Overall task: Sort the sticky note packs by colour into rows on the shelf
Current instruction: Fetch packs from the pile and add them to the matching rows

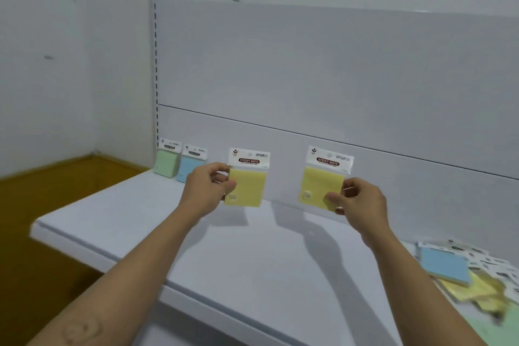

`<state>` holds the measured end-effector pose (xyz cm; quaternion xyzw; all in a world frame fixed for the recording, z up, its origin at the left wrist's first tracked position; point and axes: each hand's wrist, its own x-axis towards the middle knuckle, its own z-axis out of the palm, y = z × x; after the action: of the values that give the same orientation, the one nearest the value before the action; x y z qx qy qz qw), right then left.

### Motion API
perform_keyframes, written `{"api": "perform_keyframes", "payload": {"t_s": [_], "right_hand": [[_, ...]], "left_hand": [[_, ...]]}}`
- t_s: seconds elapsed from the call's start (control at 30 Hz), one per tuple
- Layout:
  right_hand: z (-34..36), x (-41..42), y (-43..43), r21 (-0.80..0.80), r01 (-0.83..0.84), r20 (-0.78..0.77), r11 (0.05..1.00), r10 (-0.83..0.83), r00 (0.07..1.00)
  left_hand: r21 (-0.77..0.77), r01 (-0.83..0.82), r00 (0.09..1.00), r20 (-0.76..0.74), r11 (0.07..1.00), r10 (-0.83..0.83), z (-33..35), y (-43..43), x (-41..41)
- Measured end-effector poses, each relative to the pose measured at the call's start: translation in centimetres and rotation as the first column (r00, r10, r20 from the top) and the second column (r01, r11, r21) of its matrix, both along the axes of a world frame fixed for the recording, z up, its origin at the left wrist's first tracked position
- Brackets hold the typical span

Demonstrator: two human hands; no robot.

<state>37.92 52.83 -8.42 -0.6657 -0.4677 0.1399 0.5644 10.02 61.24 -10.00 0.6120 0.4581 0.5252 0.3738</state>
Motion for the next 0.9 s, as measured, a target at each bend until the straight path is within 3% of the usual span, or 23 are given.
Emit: {"api": "perform_keyframes", "payload": {"t_s": [0.37,0.9], "right_hand": [[-2.7,-11.5,7.9,-0.109,-0.064,0.078,0.992,0.073,0.994],[-7.7,-14.5,18.9,-0.166,-0.112,0.008,0.980,0.115,0.993]], "left_hand": [[-0.022,-0.082,0.997,-0.010,0.996,0.082,-2.1,5.1,-12.6],[-0.080,-0.167,0.985,-0.057,0.983,0.163,-4.8,12.1,-12.8]]}}
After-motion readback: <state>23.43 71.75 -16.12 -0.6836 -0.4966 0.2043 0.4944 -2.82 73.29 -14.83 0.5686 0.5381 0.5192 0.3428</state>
